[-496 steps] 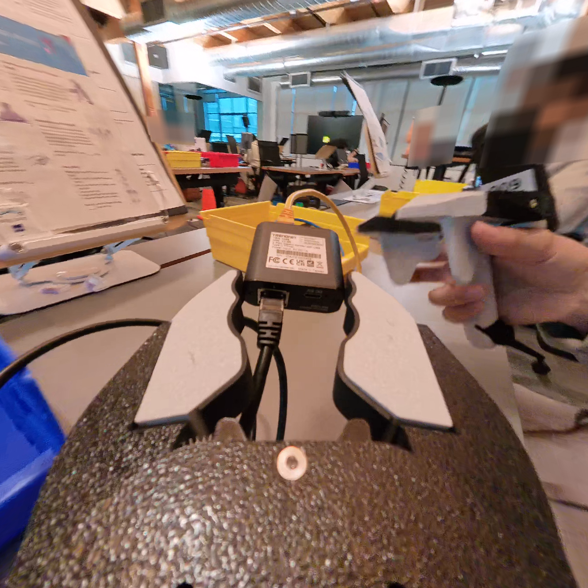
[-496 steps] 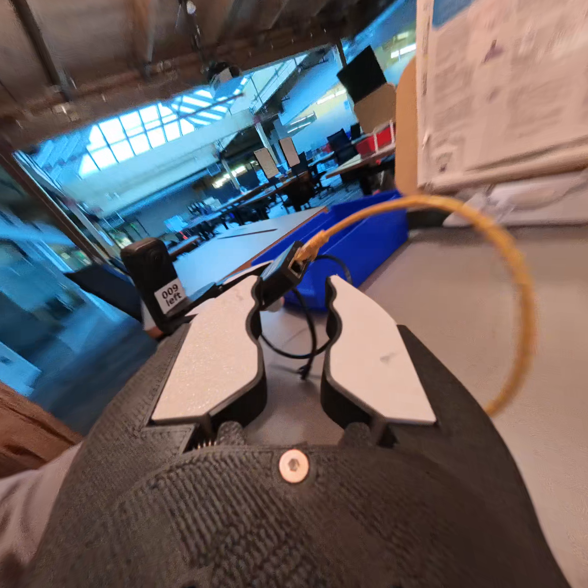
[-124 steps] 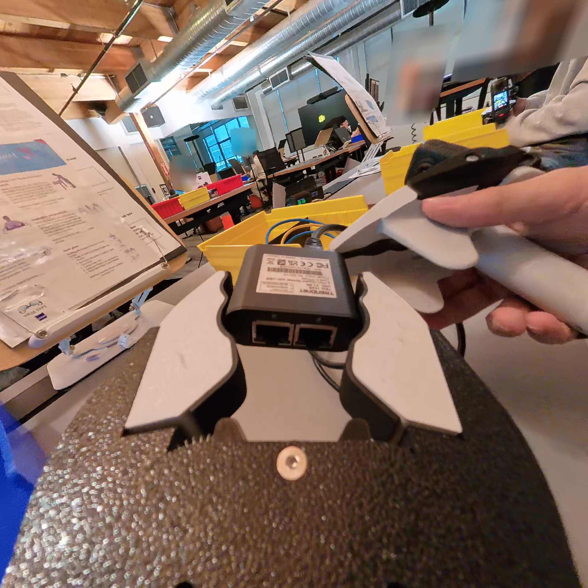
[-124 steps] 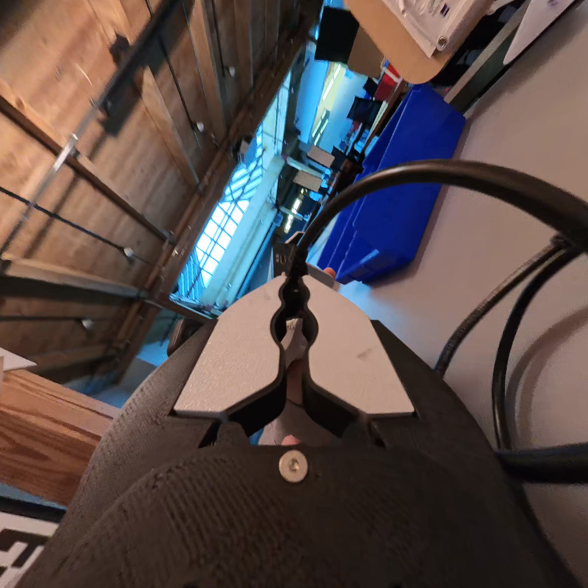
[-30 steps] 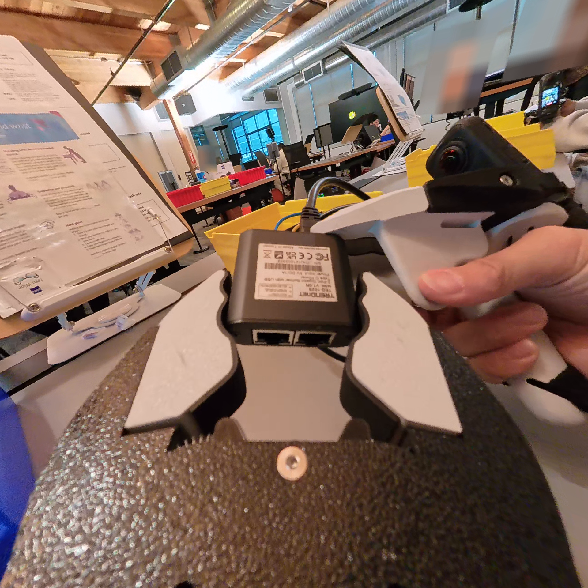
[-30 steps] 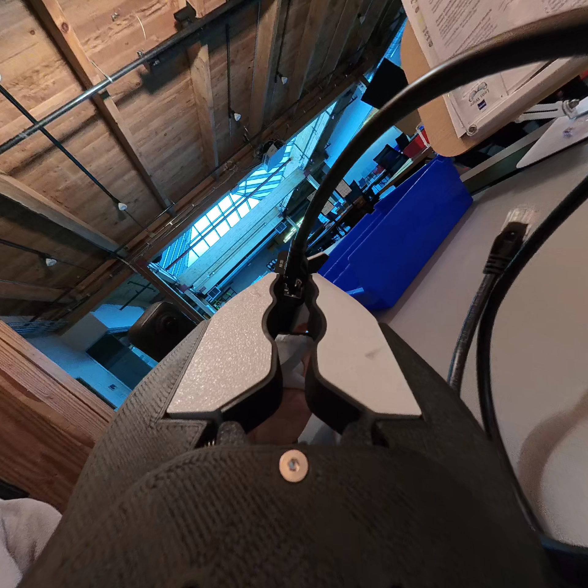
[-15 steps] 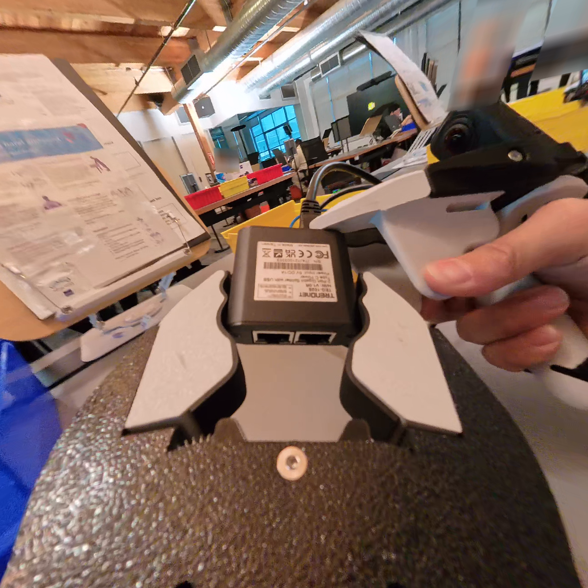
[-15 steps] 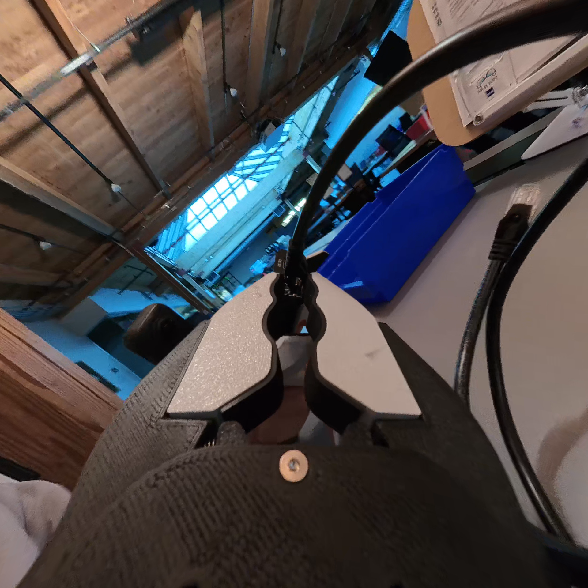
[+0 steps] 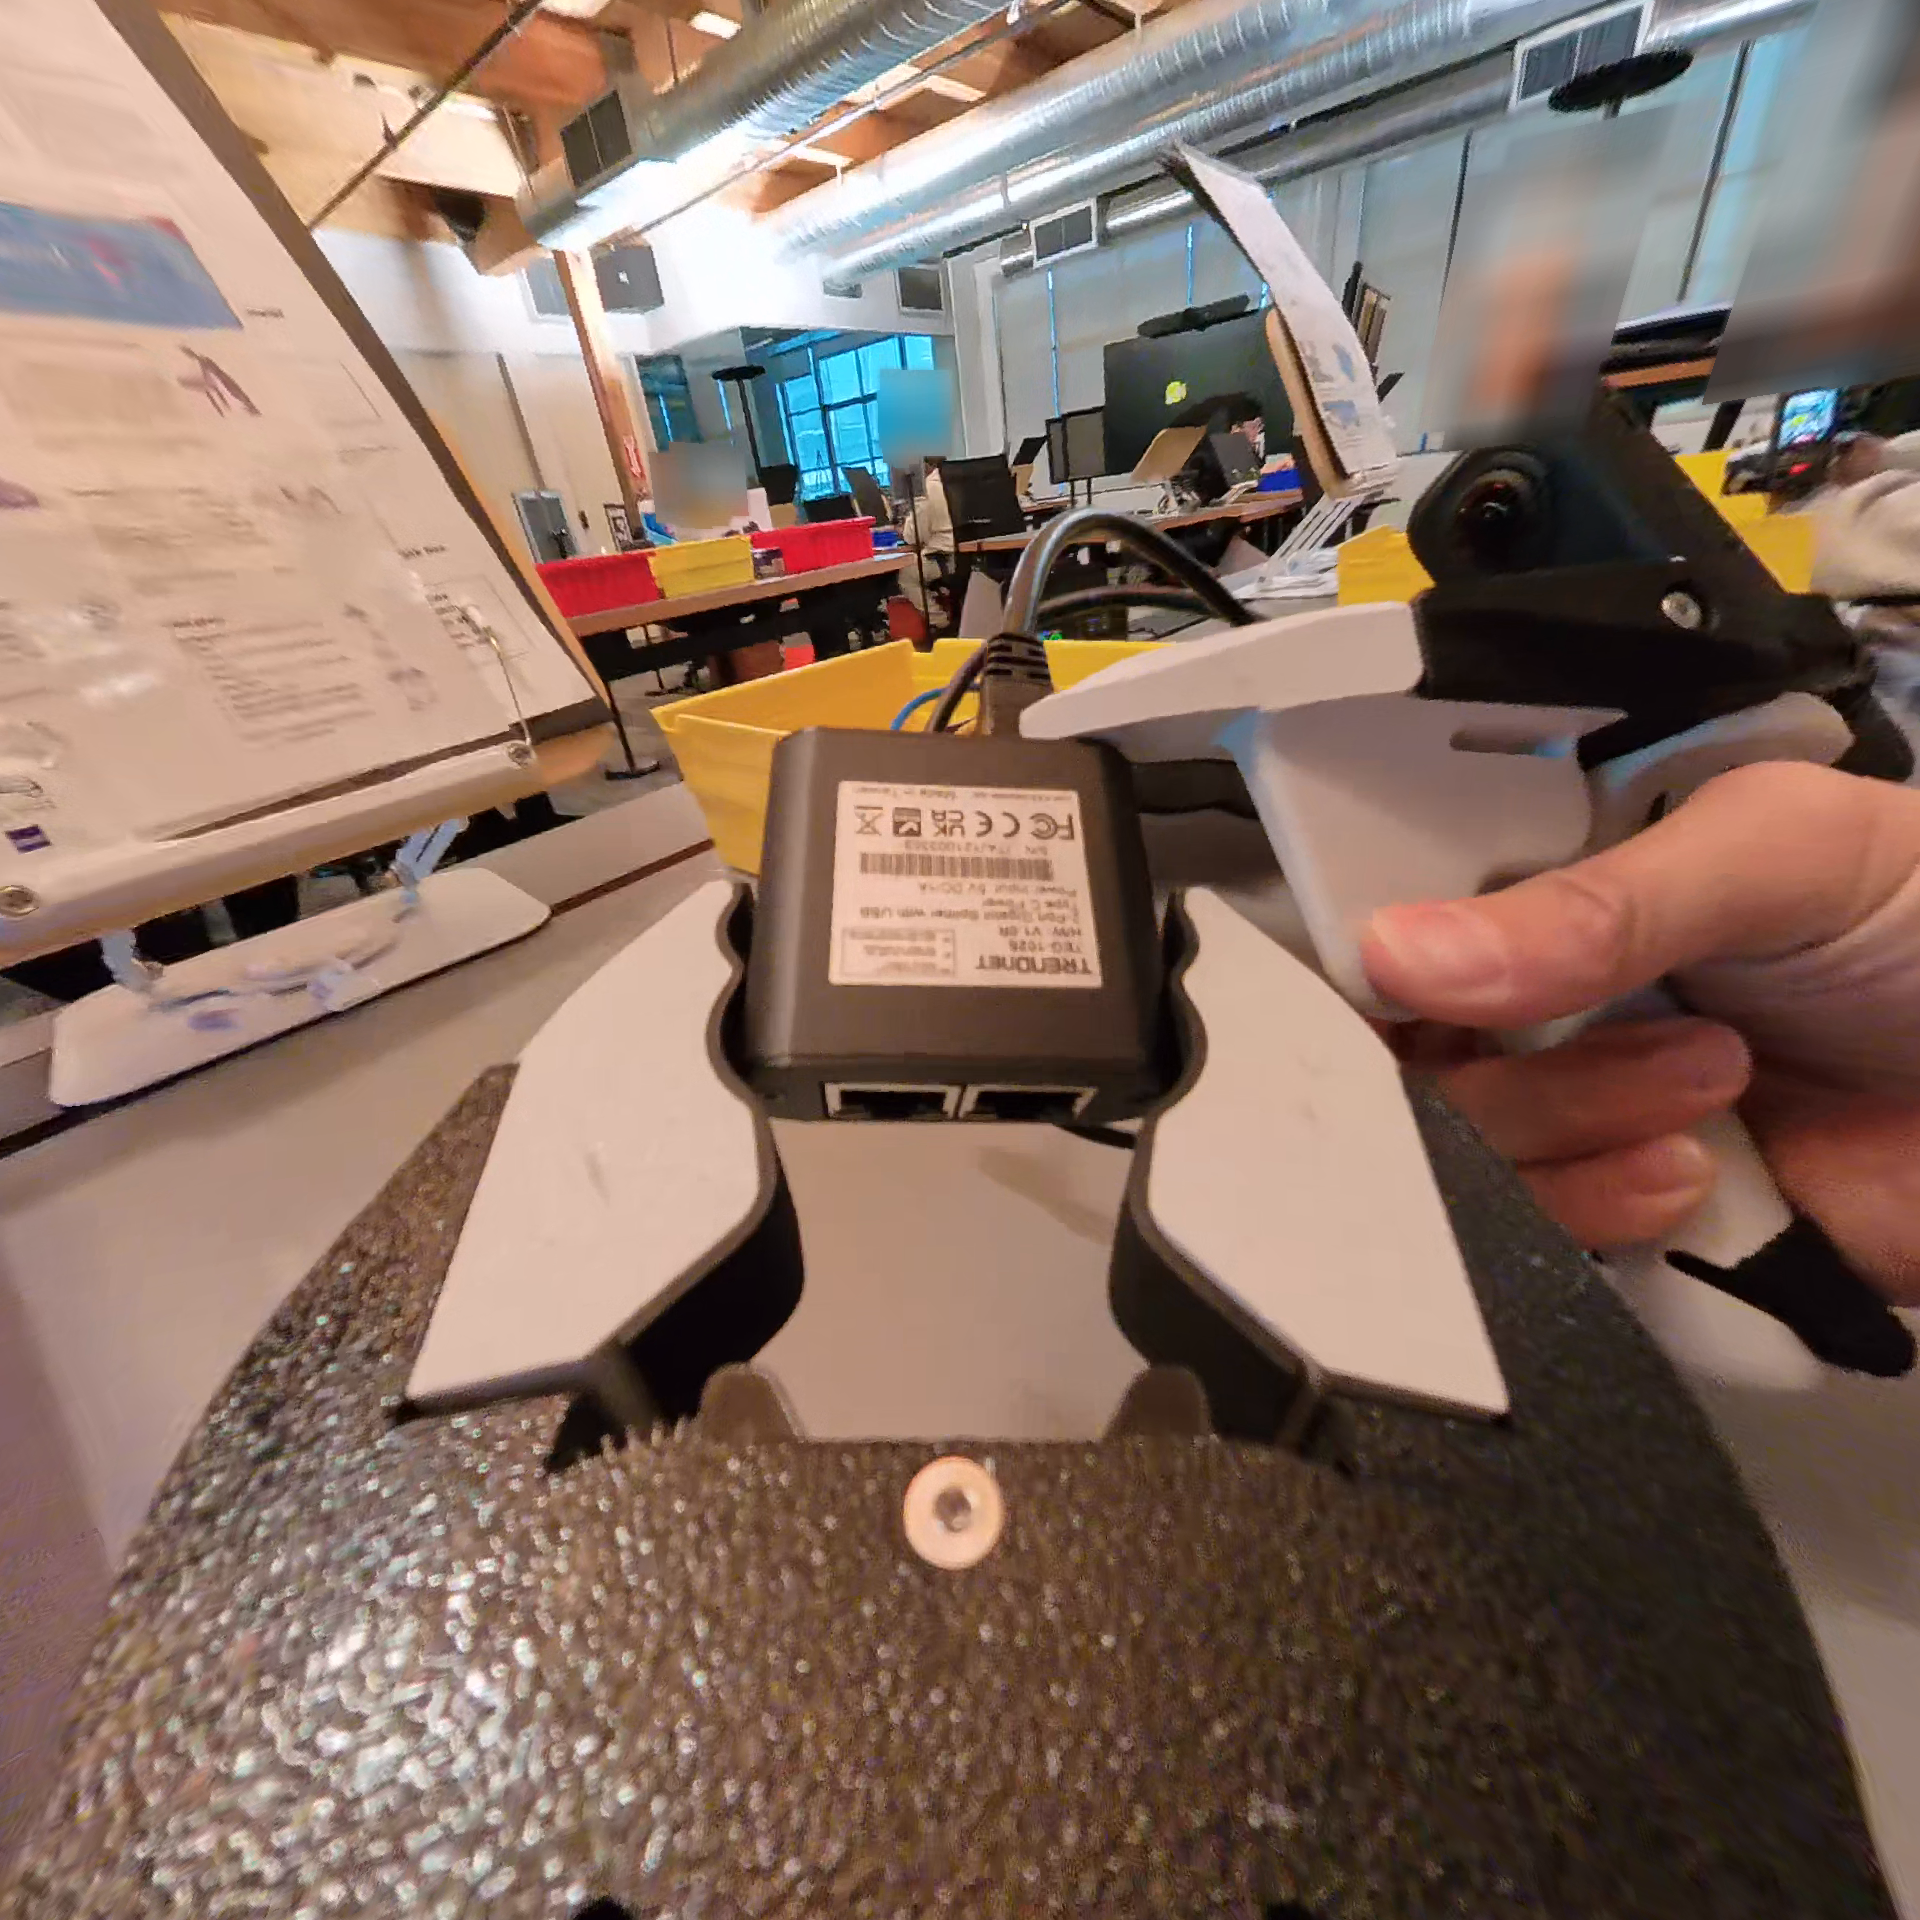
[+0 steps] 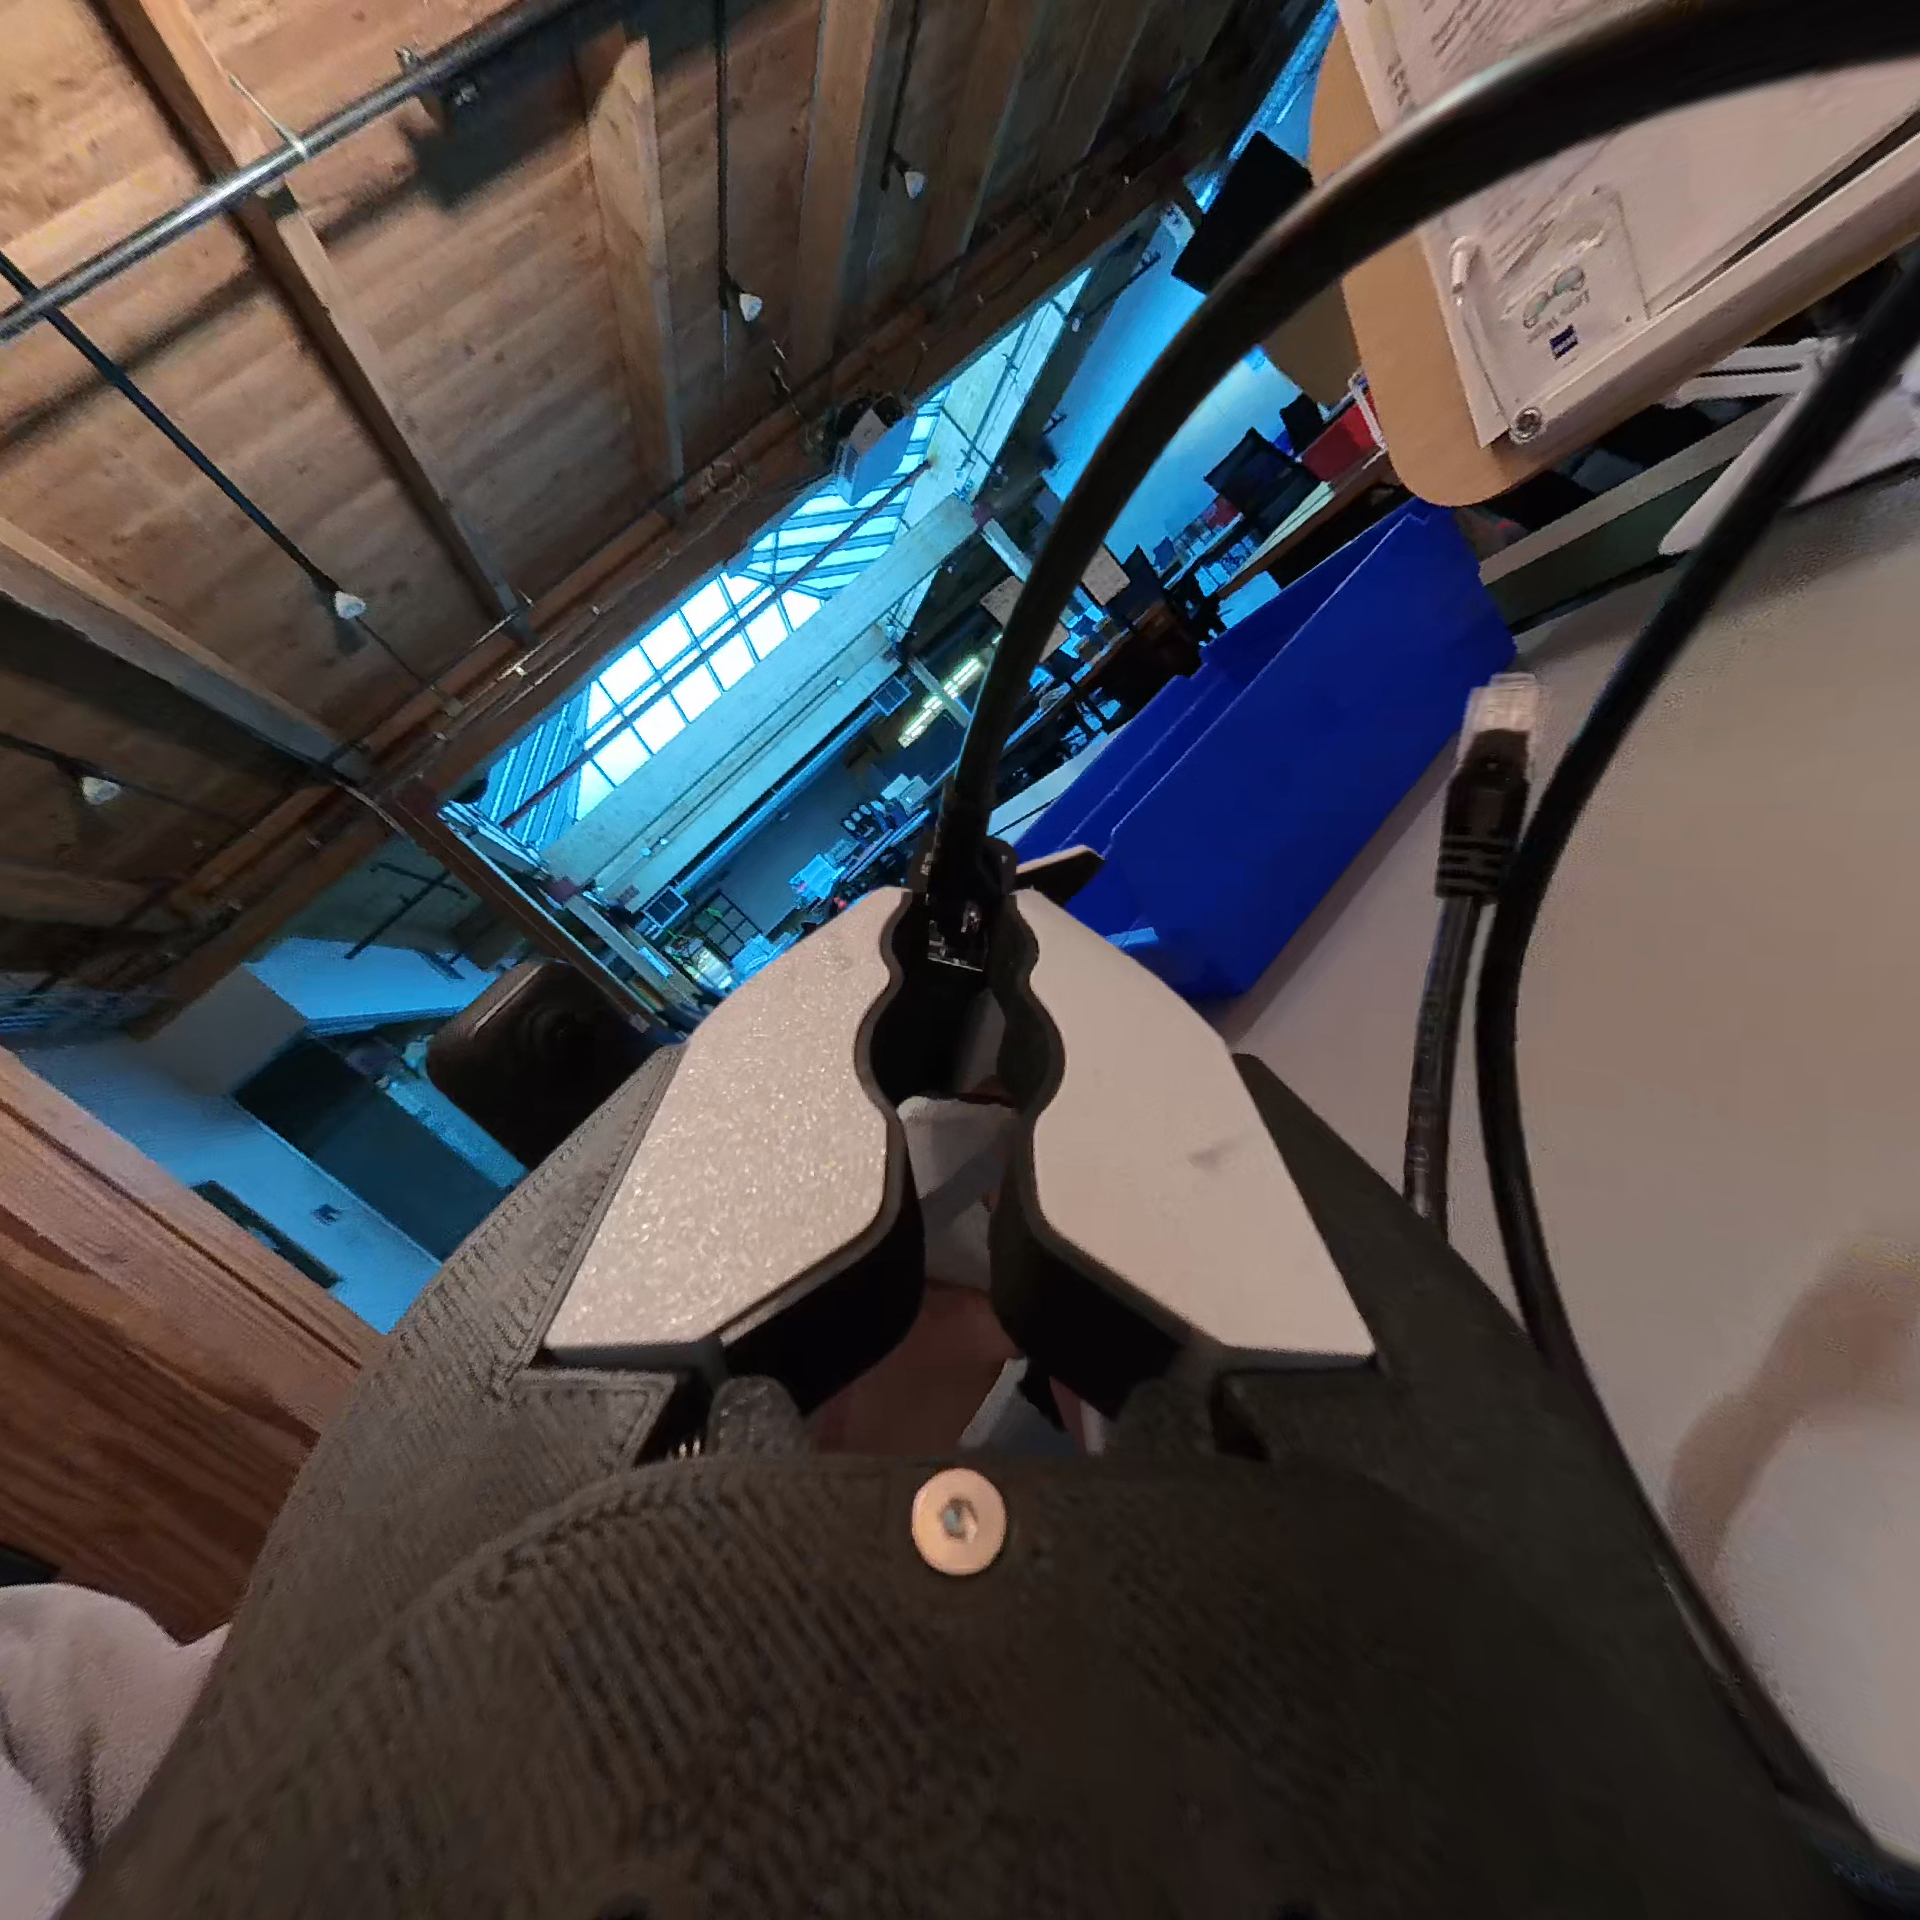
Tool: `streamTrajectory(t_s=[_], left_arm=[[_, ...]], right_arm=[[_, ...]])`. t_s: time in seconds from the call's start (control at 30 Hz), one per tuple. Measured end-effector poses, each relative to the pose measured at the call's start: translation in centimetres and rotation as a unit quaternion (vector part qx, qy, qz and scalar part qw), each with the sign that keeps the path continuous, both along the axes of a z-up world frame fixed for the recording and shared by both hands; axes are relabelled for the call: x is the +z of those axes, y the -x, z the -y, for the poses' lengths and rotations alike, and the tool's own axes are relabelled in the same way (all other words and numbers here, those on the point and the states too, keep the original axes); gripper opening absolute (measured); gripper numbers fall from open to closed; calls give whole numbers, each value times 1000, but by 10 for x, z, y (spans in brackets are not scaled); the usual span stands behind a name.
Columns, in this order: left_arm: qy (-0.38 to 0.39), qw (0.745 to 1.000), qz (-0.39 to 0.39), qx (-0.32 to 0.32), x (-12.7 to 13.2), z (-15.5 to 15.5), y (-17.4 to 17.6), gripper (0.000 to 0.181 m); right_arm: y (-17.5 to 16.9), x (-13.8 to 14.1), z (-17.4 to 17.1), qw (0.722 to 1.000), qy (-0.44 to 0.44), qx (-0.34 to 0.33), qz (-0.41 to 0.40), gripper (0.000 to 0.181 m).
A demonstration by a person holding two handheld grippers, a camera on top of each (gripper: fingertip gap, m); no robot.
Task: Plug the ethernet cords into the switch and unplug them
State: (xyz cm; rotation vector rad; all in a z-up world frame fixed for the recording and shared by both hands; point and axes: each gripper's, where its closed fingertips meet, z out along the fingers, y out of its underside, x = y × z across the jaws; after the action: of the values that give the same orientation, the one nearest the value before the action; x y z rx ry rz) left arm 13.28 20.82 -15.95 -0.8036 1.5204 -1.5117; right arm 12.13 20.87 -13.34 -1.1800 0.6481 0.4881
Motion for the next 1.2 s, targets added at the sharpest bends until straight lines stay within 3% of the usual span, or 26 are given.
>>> streamTrajectory(t_s=[0.13, 0.3, 0.53, 1.0, 1.2], left_arm=[[-49, 998, 22, 32, 5, -1, 1, 74], [45, 998, -24, -29, -2, 4, 0, 74], [-42, 999, 13, 0, 2, -1, 3, 74], [-51, 998, 31, 2, 5, -3, 6, 73], [-62, 998, 27, 0, 1, -2, 5, 73]], right_arm=[[0, 2, 2, 1000, -16, 9, -3, 13], [-1, -2, 2, 1000, 11, 1, 16, 13], [2, 0, 2, 999, 8, 31, 7, 13], [5, 0, 0, 998, -16, 42, -35, 13], [7, -2, 0, 999, -7, 38, 7, 14]])
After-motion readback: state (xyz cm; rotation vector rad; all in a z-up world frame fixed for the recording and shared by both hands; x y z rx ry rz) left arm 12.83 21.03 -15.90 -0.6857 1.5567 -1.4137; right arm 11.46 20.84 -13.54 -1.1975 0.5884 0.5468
